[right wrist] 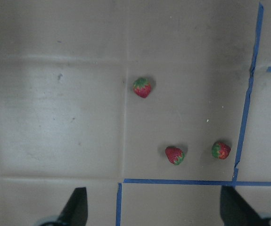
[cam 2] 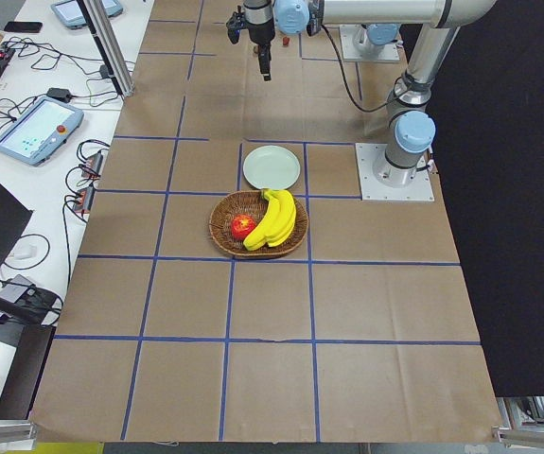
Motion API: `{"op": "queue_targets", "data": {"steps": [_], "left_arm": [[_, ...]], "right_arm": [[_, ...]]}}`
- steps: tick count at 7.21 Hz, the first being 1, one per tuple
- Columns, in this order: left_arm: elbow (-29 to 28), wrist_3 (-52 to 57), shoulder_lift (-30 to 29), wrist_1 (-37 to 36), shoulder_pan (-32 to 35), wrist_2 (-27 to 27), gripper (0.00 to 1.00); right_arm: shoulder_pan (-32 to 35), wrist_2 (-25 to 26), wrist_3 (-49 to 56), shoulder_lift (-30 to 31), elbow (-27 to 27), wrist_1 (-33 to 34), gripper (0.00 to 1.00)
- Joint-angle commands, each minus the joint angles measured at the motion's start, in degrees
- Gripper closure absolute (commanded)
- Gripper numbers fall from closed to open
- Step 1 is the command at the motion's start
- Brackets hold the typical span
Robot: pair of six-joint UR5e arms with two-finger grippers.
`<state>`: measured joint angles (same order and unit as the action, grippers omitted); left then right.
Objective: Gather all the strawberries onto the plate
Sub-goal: 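Move the right gripper over the scattered strawberries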
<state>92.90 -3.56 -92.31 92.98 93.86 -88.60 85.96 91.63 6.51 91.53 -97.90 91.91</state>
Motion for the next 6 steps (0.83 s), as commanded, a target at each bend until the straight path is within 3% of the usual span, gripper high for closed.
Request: {"op": "queue_targets", "data": {"steps": [1, 3, 6], "left_arm": [[0.00, -0.04, 0.11, 0.01, 0.10, 0.01, 0.00], [0.09, -0.22, 0.28, 0.01, 0.10, 0.01, 0.00], [0.09, -0.22, 0.46, 0.01, 0.01, 0.01, 0.00]], "right_arm": [[-1.15, -0.23, -0.18, 0.14, -11.99, 11.99, 0.00], [-0.97, -0.23, -1.49, -2.39, -21.67, 25.27, 0.00], [-0.70, -0.40, -3.08, -11.88, -22.42, 38.40, 0.00]]}}
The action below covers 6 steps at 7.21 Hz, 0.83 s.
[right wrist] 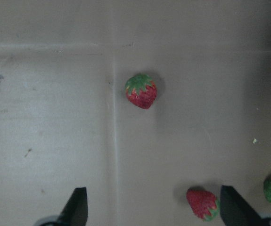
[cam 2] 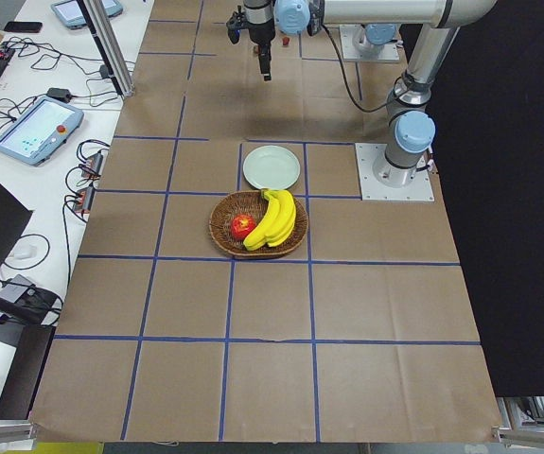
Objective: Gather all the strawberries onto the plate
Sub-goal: 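Lower the right gripper and grasp the farthest strawberry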
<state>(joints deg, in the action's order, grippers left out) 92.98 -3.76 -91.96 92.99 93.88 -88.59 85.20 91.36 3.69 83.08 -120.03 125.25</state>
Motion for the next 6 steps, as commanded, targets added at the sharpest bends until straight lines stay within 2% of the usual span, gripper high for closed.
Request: {"op": "queue_targets", "data": {"steps": [1, 3, 4, 5, 6], "left_arm": [[0.00, 0.06, 0.20, 0.00, -0.01, 0.00, 0.00], [0.00, 0.06, 0.20, 0.00, -0.01, 0.00, 0.00], [0.00, 0.15, 0.63, 0.00, -0.01, 0.00, 0.00], [0.00, 0.15, 0.64, 0.17, -0.01, 0.00, 0.00], [0.00, 0.15, 0.46, 0.09, -0.10, 0.00, 0.00]], "right_arm": [[0.05, -1.96, -0.43, -5.19, -0.12, 6.84, 0.00], [0.05, -1.98, -0.44, -9.58, -0.03, 13.58, 0.00], [-0.03, -1.98, -0.44, -11.08, 0.06, 14.32, 0.00], [-0.04, -2.07, -0.44, -11.27, -0.03, 14.24, 0.04], [-0.04, -1.98, -0.35, -11.19, 0.06, 13.97, 0.16]]}}
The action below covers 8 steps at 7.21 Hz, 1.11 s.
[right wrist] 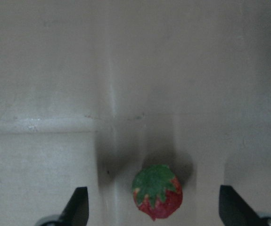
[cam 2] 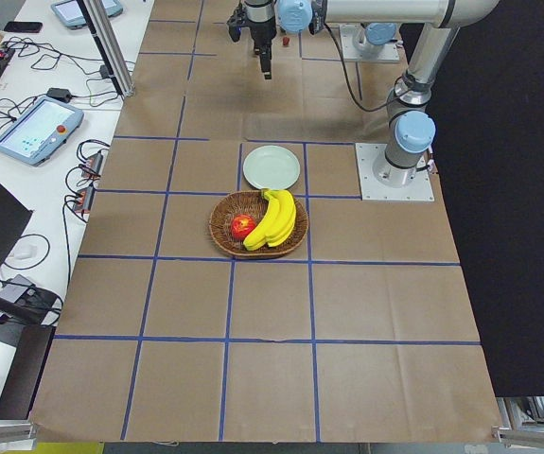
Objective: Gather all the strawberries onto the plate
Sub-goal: 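Lower the right gripper and grasp the farthest strawberry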
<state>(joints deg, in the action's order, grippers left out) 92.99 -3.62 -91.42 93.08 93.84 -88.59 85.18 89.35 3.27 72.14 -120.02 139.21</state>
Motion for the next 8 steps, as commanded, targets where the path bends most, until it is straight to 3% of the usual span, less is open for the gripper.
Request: {"op": "queue_targets", "data": {"steps": [1, 2, 3, 4, 5, 6, 8], "left_arm": [[-0.09, -0.08, -0.42, -0.09, -0.06, 0.00, 0.00], [-0.09, 0.01, -0.42, -0.09, -0.06, 0.00, 0.00], [-0.09, 0.01, -0.51, -0.09, 0.03, 0.09, 0.00], [-0.09, 0.01, -0.51, -0.09, -0.06, 0.09, 0.00], [-0.09, 0.01, -0.51, -0.18, -0.06, 0.09, 0.00], [-0.09, -0.08, -0.51, -0.18, -0.06, 0.00, 0.00], [-0.09, -0.08, -0.60, -0.18, 0.03, 0.00, 0.00]], "right_arm": [[-0.01, 0.12, -0.02, -0.25, 0.14, -0.25, 0.40], [-0.01, 0.12, 0.07, -0.16, 0.14, -0.26, 0.64], [-0.01, 0.12, 0.07, -0.16, 0.40, -0.26, 0.82], [-0.01, 0.21, 0.07, -0.16, 0.84, -0.26, 0.92], [0.07, 0.38, 0.07, 0.63, 1.89, -0.60, 0.93], [0.95, 0.04, -0.11, 1.59, 5.03, -5.31, 0.93], [12.66, 0.12, -12.15, 1.08, 12.23, -11.57, 0.93]]}}
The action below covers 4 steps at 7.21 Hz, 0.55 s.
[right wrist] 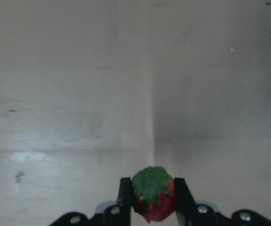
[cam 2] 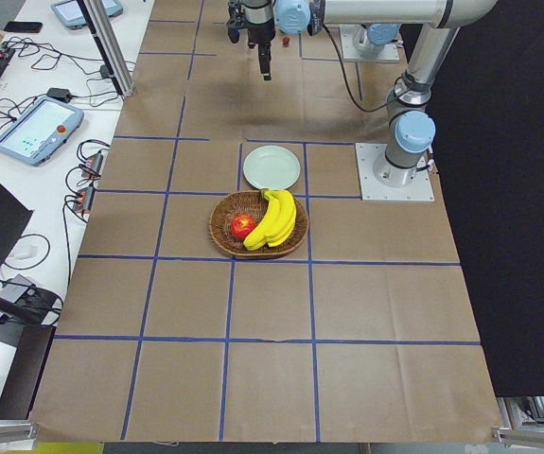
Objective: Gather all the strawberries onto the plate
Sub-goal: 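Carry the strawberry toward the table center and release it with the right gripper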
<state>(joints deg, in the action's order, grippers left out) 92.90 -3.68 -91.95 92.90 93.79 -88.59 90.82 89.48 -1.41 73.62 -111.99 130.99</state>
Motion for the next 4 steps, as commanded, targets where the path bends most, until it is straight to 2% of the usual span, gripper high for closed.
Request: {"op": "queue_targets", "data": {"steps": [1, 2, 4], "left_arm": [[0.00, -0.01, -0.07, 0.00, 0.07, -0.01, 0.00], [0.00, -0.01, -0.15, 0.00, 0.07, -0.01, 0.00], [0.00, -0.01, -0.16, 0.00, 0.07, -0.01, 0.00]], "right_arm": [[12.57, -0.09, -13.56, -2.67, 7.20, -3.81, 0.93], [16.63, -0.27, -20.24, -6.34, 9.32, -3.21, 0.93], [20.44, -0.35, -24.42, -11.38, 13.97, -3.03, 0.93]]}}
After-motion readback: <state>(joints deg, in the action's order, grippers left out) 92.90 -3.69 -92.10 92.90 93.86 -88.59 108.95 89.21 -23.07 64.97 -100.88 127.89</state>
